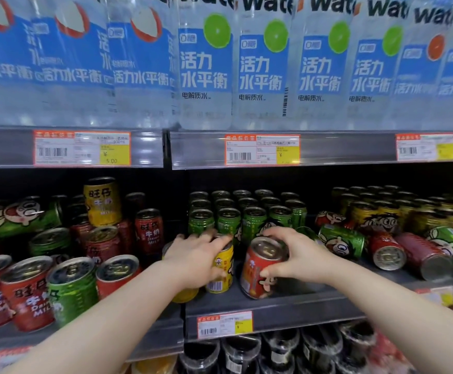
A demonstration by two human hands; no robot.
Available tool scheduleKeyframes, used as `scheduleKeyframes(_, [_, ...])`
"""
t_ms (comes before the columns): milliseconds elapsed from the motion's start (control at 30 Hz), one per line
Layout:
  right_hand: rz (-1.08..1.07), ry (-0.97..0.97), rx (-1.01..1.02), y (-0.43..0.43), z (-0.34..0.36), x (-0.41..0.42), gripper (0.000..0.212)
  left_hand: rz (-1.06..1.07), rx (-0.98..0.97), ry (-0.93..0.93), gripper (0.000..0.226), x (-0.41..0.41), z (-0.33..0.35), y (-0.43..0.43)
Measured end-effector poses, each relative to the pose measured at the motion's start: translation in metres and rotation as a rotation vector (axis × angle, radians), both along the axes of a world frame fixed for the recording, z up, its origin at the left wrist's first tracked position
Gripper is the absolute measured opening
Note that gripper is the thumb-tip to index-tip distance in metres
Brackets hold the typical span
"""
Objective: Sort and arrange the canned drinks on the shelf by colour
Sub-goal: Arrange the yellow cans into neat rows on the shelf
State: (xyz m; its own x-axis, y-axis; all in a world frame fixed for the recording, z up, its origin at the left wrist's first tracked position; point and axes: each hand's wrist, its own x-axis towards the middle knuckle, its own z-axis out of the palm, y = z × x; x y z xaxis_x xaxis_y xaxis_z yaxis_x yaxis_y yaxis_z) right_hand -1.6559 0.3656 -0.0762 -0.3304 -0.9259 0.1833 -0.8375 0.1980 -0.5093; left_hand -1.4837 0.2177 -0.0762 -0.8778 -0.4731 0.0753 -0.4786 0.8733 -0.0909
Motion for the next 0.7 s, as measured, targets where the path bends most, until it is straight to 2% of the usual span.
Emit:
scheduleKeyframes(100, [0.020, -0.002, 0.025, -0.008, -0.002, 0.005, 0.078, -0.003, -0.003, -0.003, 0.076, 0.000, 0.000, 0.001])
scheduleKeyframes(233, [0.005, -0.127, 0.112, -0.007, -0.011, 0.006, 0.099, -0.002, -0.006, -0.001, 0.076, 0.000, 0.000, 0.002])
scheduleKeyframes(433, [-0.039, -0.140, 0.041, -0.012, -0.024, 0.027, 0.097, 0.004, -0.010, 0.025, 0.077, 0.000, -0.001, 0.002])
scheduleKeyframes(567, [-0.019, -0.210, 0.077, -0.009, -0.028, 0.024, 0.111, 0.009, 0.011, 0.059, 0.077, -0.001, -0.003, 0.002])
scheduleKeyframes(633, [-0.006, -0.219, 0.090, -0.001, -0.027, 0.022, 0.106, 0.004, 0.008, 0.064, 0.077, 0.000, -0.004, 0.002])
scheduleKeyframes(700, [-0.045, -0.161, 0.107, 0.010, -0.021, 0.018, 0.089, 0.005, 0.008, 0.055, 0.078, 0.002, -0.003, 0.002])
